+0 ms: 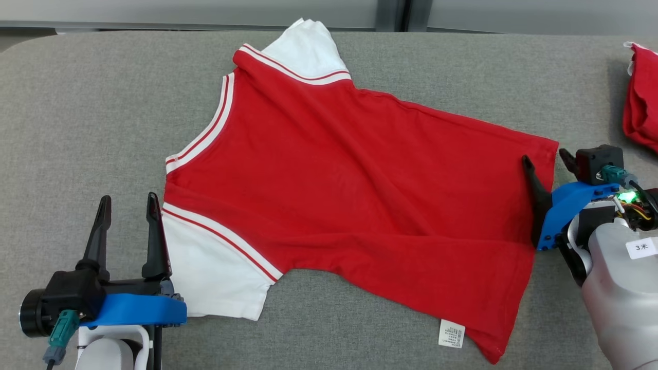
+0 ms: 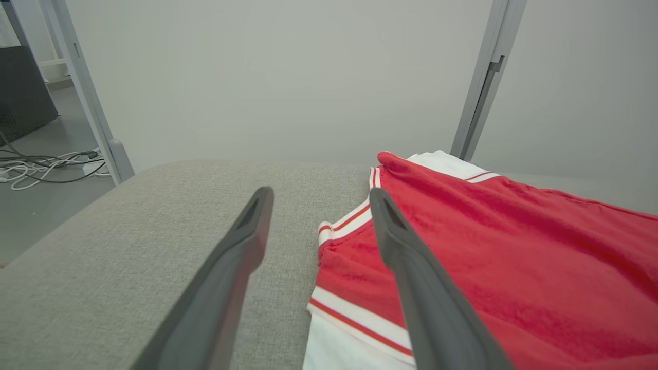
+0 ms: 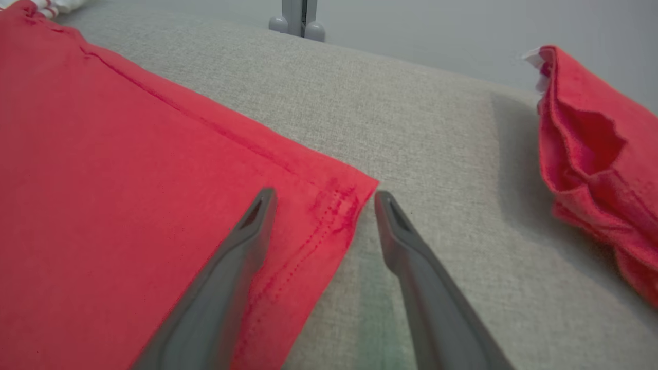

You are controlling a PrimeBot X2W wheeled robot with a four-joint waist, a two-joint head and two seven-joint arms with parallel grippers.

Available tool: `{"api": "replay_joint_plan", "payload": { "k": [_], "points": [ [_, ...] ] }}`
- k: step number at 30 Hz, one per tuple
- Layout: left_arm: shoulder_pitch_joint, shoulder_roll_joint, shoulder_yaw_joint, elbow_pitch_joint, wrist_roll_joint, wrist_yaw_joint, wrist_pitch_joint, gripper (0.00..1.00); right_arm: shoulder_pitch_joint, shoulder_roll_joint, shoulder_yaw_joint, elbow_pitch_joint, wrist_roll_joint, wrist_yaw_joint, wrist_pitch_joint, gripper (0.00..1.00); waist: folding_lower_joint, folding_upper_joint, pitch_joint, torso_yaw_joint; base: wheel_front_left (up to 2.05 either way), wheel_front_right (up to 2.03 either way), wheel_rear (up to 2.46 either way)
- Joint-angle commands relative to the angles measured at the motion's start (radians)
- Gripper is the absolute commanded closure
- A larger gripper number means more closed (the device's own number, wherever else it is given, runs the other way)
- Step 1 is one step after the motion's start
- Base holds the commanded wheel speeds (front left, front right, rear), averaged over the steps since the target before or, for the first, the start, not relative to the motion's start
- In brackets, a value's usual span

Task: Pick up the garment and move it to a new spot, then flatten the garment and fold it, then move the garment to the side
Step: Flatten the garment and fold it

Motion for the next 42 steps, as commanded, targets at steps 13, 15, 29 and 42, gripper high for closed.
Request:
{"api": "replay_joint_plan", "payload": {
  "k": [13,15,29,42],
  "points": [
    [-0.015,-0.002,-0.004,0.006,-0.006,-0.001,-0.002,0.0,-0.102,0.011,-0.027,0.212,0.008,0.0,-0.034,1.0,-0.0002,-0.0001,0.003,0.026,0.0,0.0,0.0],
    [-0.018,-0.002,-0.005,0.009,-0.008,-0.001,-0.002,0.0,-0.133,-0.008,-0.03,0.217,0.003,0.0,-0.05,1.0,-0.0002,-0.0001,0.001,0.031,0.0,0.0,0.0],
    [-0.021,-0.003,-0.016,0.019,-0.003,-0.001,-0.002,0.0,-0.24,-0.038,-0.156,0.239,-0.115,0.0,-0.107,0.0,-0.0002,-0.0001,-0.018,0.052,0.0,0.0,0.0],
    [0.061,0.012,0.016,0.04,0.016,-0.001,-0.002,0.0,0.132,0.075,-0.179,-0.211,-0.013,0.0,-0.11,0.0,-0.0002,-0.0001,-0.13,-0.011,0.0,0.0,0.0]
  ]
}}
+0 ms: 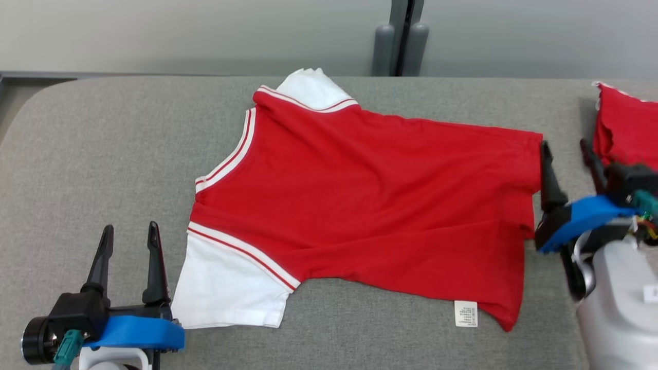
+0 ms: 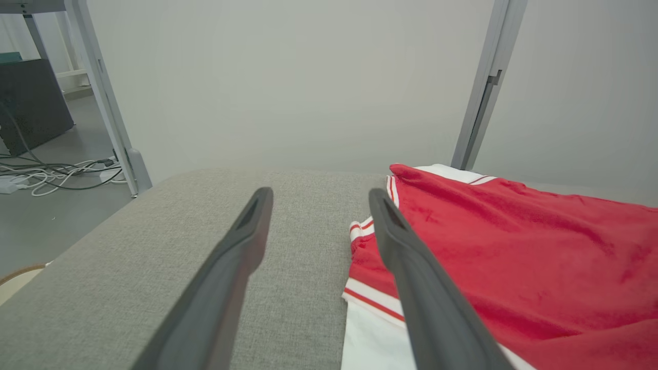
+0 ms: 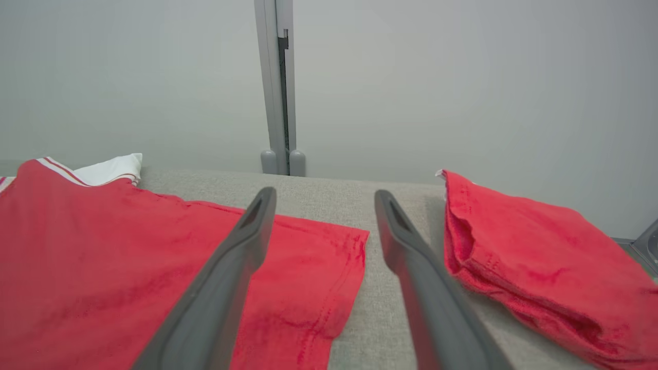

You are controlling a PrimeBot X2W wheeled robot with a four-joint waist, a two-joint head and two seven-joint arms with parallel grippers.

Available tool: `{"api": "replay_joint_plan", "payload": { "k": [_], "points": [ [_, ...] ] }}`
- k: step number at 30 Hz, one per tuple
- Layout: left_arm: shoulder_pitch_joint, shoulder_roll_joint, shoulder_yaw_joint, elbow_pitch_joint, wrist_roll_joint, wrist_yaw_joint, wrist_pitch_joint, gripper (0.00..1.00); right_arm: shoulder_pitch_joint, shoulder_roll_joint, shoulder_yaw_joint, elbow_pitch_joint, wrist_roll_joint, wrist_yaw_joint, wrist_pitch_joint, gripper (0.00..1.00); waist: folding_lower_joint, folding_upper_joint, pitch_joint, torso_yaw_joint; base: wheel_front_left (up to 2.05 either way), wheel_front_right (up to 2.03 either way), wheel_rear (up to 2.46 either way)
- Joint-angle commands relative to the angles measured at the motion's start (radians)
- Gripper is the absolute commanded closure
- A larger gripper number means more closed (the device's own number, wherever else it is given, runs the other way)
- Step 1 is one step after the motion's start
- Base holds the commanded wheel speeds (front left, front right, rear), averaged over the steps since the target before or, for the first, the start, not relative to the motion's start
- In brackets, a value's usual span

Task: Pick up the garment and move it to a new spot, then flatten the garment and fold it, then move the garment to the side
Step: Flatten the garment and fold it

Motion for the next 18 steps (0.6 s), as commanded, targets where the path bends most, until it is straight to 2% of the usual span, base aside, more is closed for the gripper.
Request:
{"api": "replay_joint_plan", "payload": {
  "k": [1,10,18],
  "points": [
    [0.013,0.007,0.009,0.004,0.005,-0.001,-0.002,0.0,0.047,0.011,0.013,-0.03,0.016,0.0,-0.003,0.0,0.0001,0.0,-0.019,-0.016,0.0,0.0,0.0],
    [0.055,0.003,0.029,0.016,0.009,-0.001,-0.002,0.0,0.331,0.068,0.102,-0.339,0.125,0.0,-0.003,0.0,0.0001,0.0,-0.071,-0.041,0.0,0.0,0.0],
    [0.075,0.003,0.021,0.035,0.019,-0.001,-0.002,0.0,0.5,0.109,0.113,-0.478,0.133,0.0,-0.002,0.0,0.0001,0.0,-0.102,-0.035,0.0,0.0,0.0]
  ]
}}
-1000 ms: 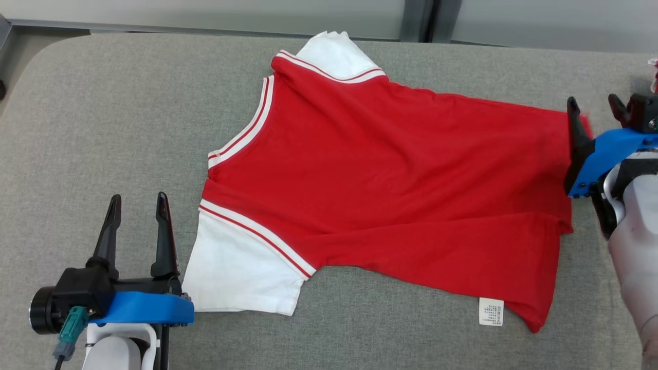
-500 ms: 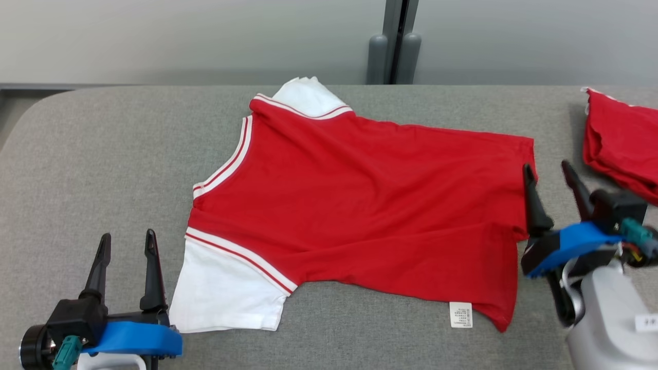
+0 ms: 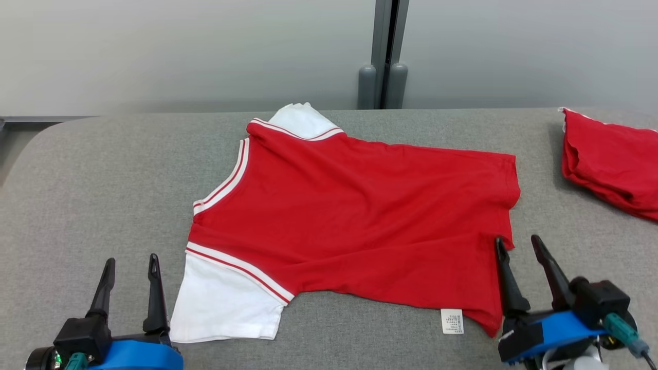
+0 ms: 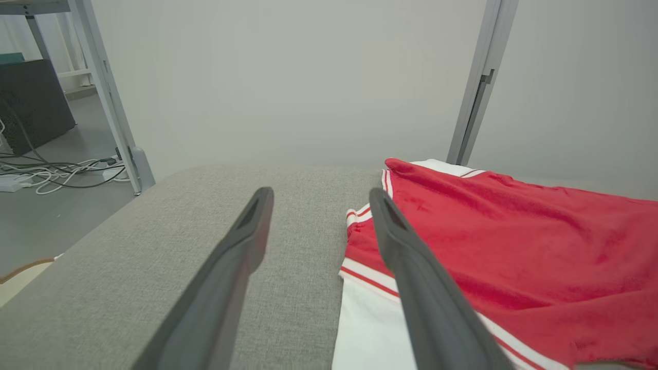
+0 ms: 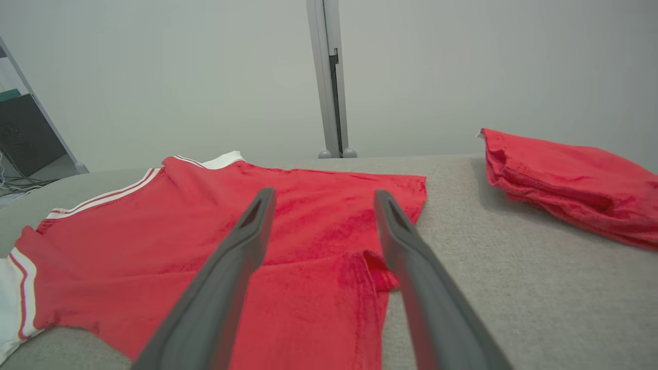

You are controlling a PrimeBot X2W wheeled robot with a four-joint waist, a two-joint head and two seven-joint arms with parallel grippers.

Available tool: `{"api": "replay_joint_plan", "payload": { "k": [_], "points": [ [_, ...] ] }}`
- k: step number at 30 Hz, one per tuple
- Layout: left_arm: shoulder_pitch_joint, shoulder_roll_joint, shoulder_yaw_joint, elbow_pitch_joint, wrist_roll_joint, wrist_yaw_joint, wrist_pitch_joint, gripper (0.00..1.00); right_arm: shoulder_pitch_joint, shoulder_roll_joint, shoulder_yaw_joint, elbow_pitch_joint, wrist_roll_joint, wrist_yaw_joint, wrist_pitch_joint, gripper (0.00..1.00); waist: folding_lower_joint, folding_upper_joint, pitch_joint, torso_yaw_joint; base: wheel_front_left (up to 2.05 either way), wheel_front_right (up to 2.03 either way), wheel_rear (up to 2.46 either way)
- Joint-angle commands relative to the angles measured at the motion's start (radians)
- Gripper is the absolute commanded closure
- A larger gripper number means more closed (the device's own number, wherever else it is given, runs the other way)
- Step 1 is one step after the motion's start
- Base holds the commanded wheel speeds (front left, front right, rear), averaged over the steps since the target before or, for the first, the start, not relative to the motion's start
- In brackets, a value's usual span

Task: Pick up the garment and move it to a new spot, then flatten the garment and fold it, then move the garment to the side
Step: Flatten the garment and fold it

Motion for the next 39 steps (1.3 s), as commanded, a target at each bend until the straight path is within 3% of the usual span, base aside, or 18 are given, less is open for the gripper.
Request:
{"api": "replay_joint_plan", "payload": {
  "k": [1,14,39],
  "points": [
    [0.008,0.005,-0.001,0.007,0.006,-0.001,-0.002,0.0,0.03,0.006,-0.001,-0.012,-0.004,0.0,0.0,0.0,0.0001,0.0001,-0.008,0.002,0.0,0.0,0.0],
    [0.061,0.002,0.005,0.042,0.023,-0.001,-0.002,0.0,0.16,0.014,-0.019,-0.066,-0.018,0.0,-0.001,0.0,0.0001,0.0001,-0.066,0.006,0.0,0.0,0.0],
    [0.07,0.003,0.007,0.053,0.024,-0.001,-0.002,0.0,0.176,0.014,-0.012,-0.031,-0.026,0.0,-0.001,0.0,0.0001,0.0001,-0.074,0.003,0.0,0.0,0.0]
  ]
}}
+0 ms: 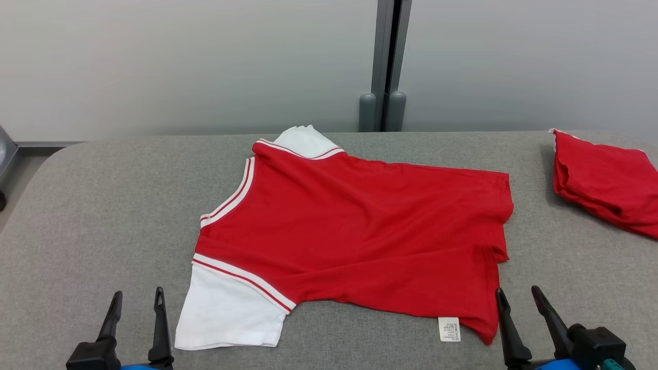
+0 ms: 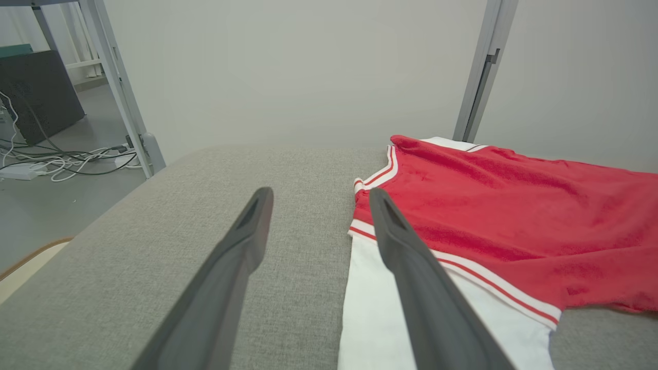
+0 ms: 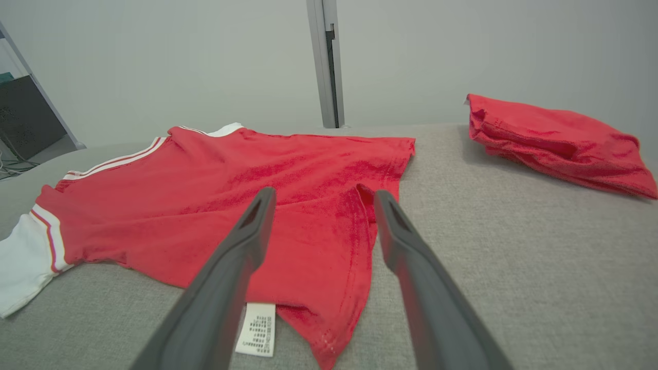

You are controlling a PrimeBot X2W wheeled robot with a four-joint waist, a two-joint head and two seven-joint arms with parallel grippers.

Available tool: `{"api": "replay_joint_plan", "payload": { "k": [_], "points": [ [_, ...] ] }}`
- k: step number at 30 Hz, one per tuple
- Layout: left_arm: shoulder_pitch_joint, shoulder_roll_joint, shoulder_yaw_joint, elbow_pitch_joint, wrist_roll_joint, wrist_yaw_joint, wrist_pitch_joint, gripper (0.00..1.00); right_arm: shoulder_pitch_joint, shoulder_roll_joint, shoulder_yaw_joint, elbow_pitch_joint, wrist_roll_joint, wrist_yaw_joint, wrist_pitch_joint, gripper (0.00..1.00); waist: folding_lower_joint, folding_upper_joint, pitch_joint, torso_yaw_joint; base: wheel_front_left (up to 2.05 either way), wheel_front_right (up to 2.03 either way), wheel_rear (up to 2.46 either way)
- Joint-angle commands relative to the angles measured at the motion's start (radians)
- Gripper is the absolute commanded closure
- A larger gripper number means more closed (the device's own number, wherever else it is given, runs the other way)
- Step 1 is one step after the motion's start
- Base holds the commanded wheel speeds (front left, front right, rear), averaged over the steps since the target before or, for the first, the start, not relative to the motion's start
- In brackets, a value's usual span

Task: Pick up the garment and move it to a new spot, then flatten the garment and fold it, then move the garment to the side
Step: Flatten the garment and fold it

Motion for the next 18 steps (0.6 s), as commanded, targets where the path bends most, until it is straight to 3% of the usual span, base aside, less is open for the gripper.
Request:
{"api": "replay_joint_plan", "payload": {
  "k": [1,18],
  "points": [
    [0.006,0.003,0.002,0.003,-0.004,-0.001,-0.002,0.0,0.016,-0.001,-0.002,0.008,-0.007,0.0,-0.001,0.0,0.0,0.0001,0.001,-0.001,0.0,0.0,0.0],
    [-0.067,0.029,-0.045,0.21,-0.042,-0.001,-0.002,0.0,-0.066,-0.001,0.026,0.239,-0.018,0.0,-0.001,0.0,0.0,0.0001,0.056,-0.034,0.0,0.0,0.0]
  ]
}}
